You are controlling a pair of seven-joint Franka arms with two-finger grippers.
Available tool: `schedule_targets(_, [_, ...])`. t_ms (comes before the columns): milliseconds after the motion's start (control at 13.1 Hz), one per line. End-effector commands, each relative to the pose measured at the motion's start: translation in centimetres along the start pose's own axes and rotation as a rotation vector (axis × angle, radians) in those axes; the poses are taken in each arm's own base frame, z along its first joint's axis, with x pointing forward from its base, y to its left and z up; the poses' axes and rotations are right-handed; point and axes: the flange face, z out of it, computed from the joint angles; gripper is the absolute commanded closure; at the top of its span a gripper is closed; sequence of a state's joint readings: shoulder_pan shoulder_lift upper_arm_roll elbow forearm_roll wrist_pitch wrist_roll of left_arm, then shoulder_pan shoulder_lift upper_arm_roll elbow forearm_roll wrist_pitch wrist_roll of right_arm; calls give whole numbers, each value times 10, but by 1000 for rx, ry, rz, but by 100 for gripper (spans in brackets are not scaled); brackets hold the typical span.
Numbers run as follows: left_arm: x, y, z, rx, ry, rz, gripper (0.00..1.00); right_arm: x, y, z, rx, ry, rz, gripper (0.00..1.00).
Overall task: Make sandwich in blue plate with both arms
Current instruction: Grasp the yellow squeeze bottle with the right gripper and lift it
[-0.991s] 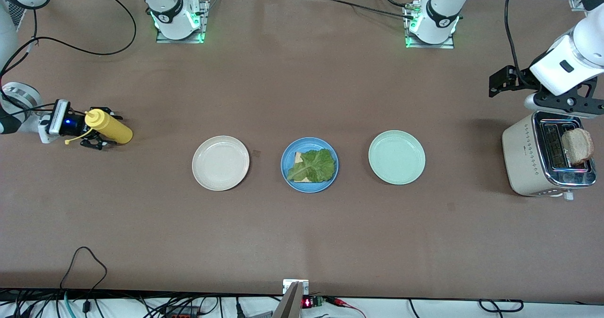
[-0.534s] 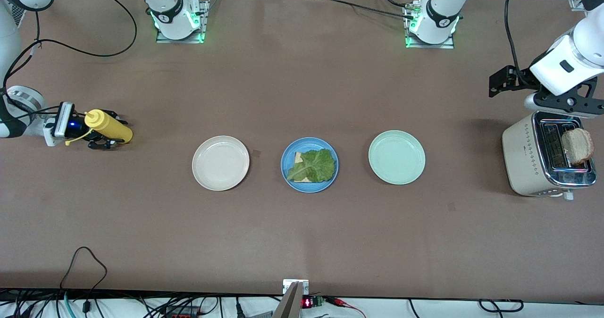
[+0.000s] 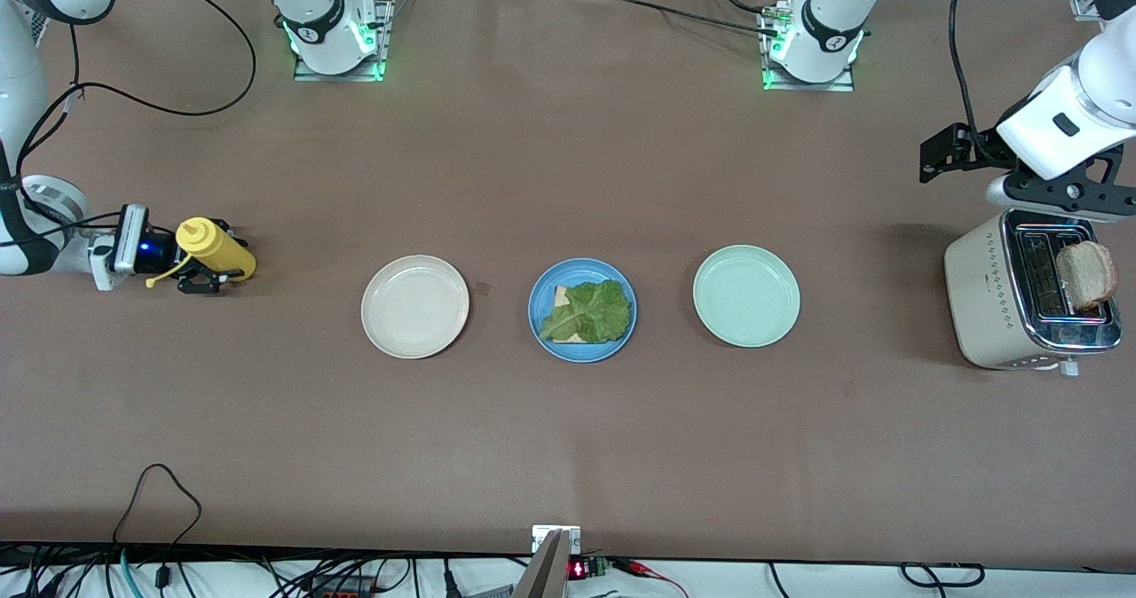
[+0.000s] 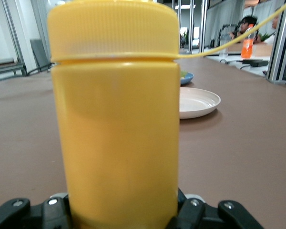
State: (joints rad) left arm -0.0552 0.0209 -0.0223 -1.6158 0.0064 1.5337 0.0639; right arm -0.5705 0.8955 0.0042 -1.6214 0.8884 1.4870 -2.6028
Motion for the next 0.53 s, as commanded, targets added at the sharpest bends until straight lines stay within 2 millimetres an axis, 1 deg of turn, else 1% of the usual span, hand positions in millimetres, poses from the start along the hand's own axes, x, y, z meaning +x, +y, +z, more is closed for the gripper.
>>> schedule_targets(0, [-2,1,-7,6,3,-4,0,67,32,1,16,-97,14,100])
schedule_targets(76, [-2,1,-7,8,3,-4,0,88,43,6,19,-129,18,100])
schedule_targets(229, [-1,0,-4,7,-3,-4,0,132,65,23,28,-195,25,100])
schedule_targets(305, [-1,-3,-3,5,-5,-10,0,157,76,34,29,-235,31,100])
schedule_targets(457, [0,-7,-2,4,-8,-17,0,204,95,62,28,-303,44,100])
